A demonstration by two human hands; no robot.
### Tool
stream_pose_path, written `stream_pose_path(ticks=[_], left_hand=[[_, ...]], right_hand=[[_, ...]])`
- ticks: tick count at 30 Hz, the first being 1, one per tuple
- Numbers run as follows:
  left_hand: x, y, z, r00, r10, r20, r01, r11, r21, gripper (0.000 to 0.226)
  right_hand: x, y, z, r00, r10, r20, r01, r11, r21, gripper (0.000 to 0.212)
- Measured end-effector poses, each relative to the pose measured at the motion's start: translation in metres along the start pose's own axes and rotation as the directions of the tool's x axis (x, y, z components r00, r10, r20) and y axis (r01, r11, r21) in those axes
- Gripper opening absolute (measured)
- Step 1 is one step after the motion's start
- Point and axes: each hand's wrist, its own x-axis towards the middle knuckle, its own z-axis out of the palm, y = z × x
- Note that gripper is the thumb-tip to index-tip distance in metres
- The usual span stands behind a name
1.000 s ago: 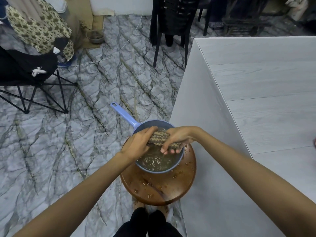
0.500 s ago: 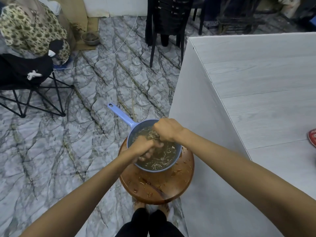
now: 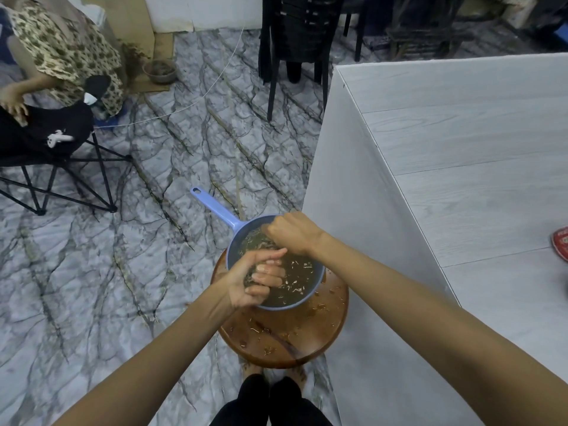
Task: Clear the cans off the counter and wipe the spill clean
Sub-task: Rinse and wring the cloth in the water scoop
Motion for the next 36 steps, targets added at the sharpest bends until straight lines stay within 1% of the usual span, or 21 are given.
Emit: stream_pose_path(ticks=[2,3,4,6,7,8,9,11,12,15,18,20,21,22,24,26,28,29,32,34,36], left_hand=[[-0.001,0.000,0.008,0.999,0.039,-0.030,-0.038,0.999,0.038,0.042],[-0.001,0.002,0.011,0.995,0.065,-0.082,-0.055,0.992,0.110,0.036],[-0.003,0.004,0.014,0.984,0.099,-0.145,-0.065,0.973,0.223,0.030],[-0.008,0.007,0.020,0.950,0.200,-0.240,-0.067,0.881,0.468,0.012],[-0.011,0.009,0.021,0.930,0.246,-0.272,-0.064,0.839,0.540,0.008],[-0.013,0.011,0.020,0.918,0.276,-0.284,-0.068,0.817,0.573,0.014],[-0.016,0.013,0.019,0.916,0.287,-0.281,-0.072,0.806,0.587,0.019],[-0.021,0.014,0.018,0.908,0.316,-0.274,-0.085,0.780,0.620,0.030],[-0.022,0.013,0.017,0.897,0.345,-0.275,-0.110,0.779,0.618,0.036],[-0.027,0.010,0.015,0.843,0.462,-0.275,-0.236,0.778,0.583,0.049],[-0.027,0.006,0.020,0.794,0.560,-0.238,-0.301,0.700,0.647,0.070],[-0.025,0.006,0.029,0.779,0.601,-0.177,-0.320,0.624,0.713,0.069],[-0.023,0.007,0.034,0.782,0.605,-0.151,-0.321,0.598,0.734,0.066],[-0.022,0.008,0.043,0.790,0.599,-0.128,-0.319,0.581,0.749,0.064],[-0.017,0.010,0.062,0.818,0.569,-0.081,-0.314,0.561,0.766,0.059],[-0.010,0.010,0.083,0.845,0.535,-0.010,-0.326,0.529,0.783,0.050],[-0.002,0.008,0.106,0.869,0.490,0.066,-0.335,0.487,0.807,0.040],[0.002,0.006,0.117,0.878,0.468,0.103,-0.341,0.460,0.820,0.035],[0.019,-0.009,0.155,0.885,0.429,0.180,-0.356,0.377,0.855,0.019],[0.030,-0.028,0.179,0.909,0.356,0.216,-0.358,0.405,0.841,0.016],[0.042,-0.054,0.200,0.941,0.216,0.262,-0.336,0.475,0.813,0.021]], right_hand=[[-0.001,0.002,-0.004,1.000,0.002,0.006,-0.002,1.000,-0.008,0.022],[-0.002,0.004,-0.008,1.000,0.011,0.009,-0.011,1.000,0.000,0.022],[-0.002,0.007,-0.010,1.000,0.025,0.013,-0.025,0.999,0.026,0.022],[-0.002,0.014,-0.013,0.996,0.054,0.073,-0.063,0.988,0.138,0.023],[-0.004,0.016,-0.014,0.990,0.056,0.126,-0.082,0.974,0.211,0.023],[-0.005,0.020,-0.015,0.984,0.057,0.167,-0.105,0.949,0.298,0.024],[-0.008,0.023,-0.017,0.976,0.063,0.210,-0.148,0.896,0.419,0.028],[-0.019,0.031,-0.025,0.962,0.062,0.266,-0.234,0.691,0.684,0.042],[-0.024,0.035,-0.027,0.966,0.065,0.250,-0.239,0.592,0.770,0.045],[-0.039,0.044,-0.031,0.977,0.140,0.161,-0.204,0.394,0.896,0.043],[-0.053,0.041,-0.028,0.957,0.224,0.183,-0.201,0.059,0.978,0.043],[-0.063,0.034,-0.026,0.948,0.257,0.187,-0.136,-0.203,0.970,0.039],[-0.069,0.030,-0.026,0.941,0.286,0.181,-0.087,-0.313,0.946,0.038],[-0.075,0.027,-0.026,0.924,0.337,0.178,-0.037,-0.385,0.922,0.038],[-0.089,0.022,-0.028,0.856,0.478,0.195,0.034,-0.429,0.903,0.041],[-0.107,0.020,-0.030,0.765,0.607,0.214,0.084,-0.423,0.902,0.047],[-0.131,0.017,-0.035,0.678,0.700,0.222,0.137,-0.418,0.898,0.048],[-0.145,0.014,-0.038,0.630,0.743,0.226,0.180,-0.423,0.888,0.047],[-0.194,0.001,-0.044,0.440,0.863,0.249,0.349,-0.420,0.838,0.042],[-0.232,-0.013,-0.045,0.316,0.915,0.251,0.415,-0.371,0.831,0.033],[-0.271,-0.032,-0.045,0.191,0.951,0.244,0.456,-0.306,0.836,0.022]])
